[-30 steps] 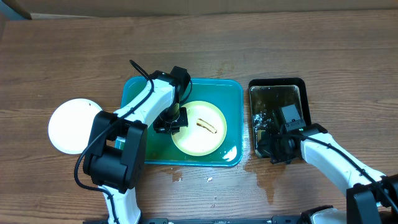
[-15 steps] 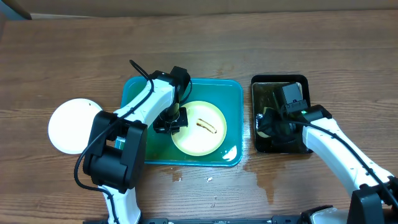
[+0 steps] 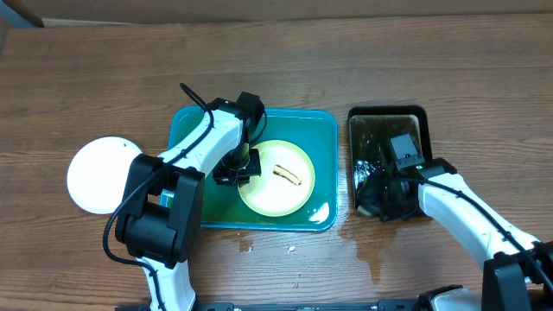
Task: Clean dirty plates on tray and stack at the side
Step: 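Dip the sponge in the black tray's soapy water with right gripper, then move sponge in right gripper toward the yellow-green plate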
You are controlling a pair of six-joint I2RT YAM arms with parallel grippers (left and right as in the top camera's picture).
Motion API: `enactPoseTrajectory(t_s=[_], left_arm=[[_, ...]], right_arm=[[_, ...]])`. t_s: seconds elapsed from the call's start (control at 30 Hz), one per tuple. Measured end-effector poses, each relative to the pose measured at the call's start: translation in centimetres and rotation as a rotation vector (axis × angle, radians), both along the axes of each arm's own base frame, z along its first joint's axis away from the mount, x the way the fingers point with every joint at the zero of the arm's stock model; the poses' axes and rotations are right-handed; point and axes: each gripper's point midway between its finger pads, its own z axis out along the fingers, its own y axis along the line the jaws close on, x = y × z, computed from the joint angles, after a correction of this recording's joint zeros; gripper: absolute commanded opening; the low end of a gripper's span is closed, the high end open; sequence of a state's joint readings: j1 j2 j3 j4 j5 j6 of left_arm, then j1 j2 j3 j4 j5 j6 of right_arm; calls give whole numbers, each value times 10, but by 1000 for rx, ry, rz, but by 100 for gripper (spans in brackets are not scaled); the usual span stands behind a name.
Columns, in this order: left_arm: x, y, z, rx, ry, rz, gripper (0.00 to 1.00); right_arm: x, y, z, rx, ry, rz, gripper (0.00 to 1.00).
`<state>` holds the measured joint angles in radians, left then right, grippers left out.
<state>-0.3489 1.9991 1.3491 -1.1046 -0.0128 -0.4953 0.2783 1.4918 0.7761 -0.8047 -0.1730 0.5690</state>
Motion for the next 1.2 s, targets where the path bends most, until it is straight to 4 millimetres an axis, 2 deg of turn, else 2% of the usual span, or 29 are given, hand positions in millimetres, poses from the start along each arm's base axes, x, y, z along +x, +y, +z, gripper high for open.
enactPoseTrajectory(t_s=[0.2,0.33,0.47,0.53,0.6,0.73,0.83,1.03,1.2], left_arm=[[0,0,0,0,0,0,4],[0,0,0,0,0,0,4],[0,0,0,0,0,0,4],[0,0,0,0,0,0,4],[0,0,0,0,0,0,4],[0,0,0,0,0,0,4],[0,0,0,0,0,0,4],[0,0,0,0,0,0,4],[0,0,0,-1,1,0,4]], right_arm=[[-33,2,-1,30,133,23,4],[-38,3,-1,40,152,20,4],[-31,6,1,50,128,20,4],[-21,8,8,54,100,21,4],[-2,10,20,52,43,25,4],[48,13,50,28,-136,19,4],[68,7,57,-12,-218,6,4],[67,-12,44,-124,-206,-13,4],[56,-24,14,-199,-122,-11,4]])
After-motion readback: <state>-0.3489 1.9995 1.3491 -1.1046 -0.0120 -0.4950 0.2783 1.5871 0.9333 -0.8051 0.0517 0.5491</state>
